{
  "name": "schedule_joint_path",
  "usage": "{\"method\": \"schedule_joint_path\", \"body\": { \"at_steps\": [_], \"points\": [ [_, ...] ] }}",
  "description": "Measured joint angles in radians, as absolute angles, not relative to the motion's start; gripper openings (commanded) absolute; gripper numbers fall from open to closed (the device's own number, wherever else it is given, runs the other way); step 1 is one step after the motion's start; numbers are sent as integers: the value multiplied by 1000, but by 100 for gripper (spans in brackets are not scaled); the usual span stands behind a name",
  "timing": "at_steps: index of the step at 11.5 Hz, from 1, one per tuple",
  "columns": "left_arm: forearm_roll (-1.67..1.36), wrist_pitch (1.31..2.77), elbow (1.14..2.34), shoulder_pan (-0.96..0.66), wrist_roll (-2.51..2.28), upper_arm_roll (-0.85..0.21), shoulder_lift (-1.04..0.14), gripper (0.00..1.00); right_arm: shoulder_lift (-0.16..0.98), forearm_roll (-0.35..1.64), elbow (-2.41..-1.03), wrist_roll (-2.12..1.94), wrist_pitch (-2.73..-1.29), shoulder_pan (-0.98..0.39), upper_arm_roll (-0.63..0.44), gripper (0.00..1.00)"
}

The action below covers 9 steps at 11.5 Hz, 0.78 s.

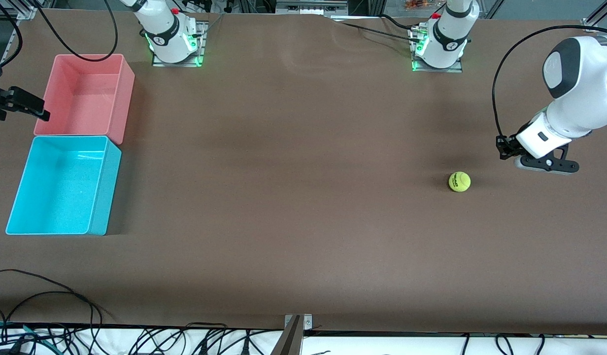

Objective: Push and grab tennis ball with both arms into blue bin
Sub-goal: 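Lower the left gripper beside the tennis ball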

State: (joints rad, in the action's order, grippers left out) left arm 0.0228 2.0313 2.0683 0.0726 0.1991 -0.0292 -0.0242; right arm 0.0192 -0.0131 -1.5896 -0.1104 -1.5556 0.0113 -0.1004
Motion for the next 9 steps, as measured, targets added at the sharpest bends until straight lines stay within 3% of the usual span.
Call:
{"method": "schedule_joint_path", "body": {
  "at_steps": [3, 7, 9],
  "points": [
    [23, 2060, 2087, 73, 422, -20, -49, 0, 19, -10, -1588, -110, -1556, 10, -109, 100],
    [23, 2283, 2152, 75, 888, 27, -129, 0, 19, 29, -1588, -110, -1556, 8, -104, 100],
    [24, 2319, 2157, 75, 1048, 36, -160, 0, 19, 31, -1588, -110, -1555, 8, -104, 100]
  ]
}}
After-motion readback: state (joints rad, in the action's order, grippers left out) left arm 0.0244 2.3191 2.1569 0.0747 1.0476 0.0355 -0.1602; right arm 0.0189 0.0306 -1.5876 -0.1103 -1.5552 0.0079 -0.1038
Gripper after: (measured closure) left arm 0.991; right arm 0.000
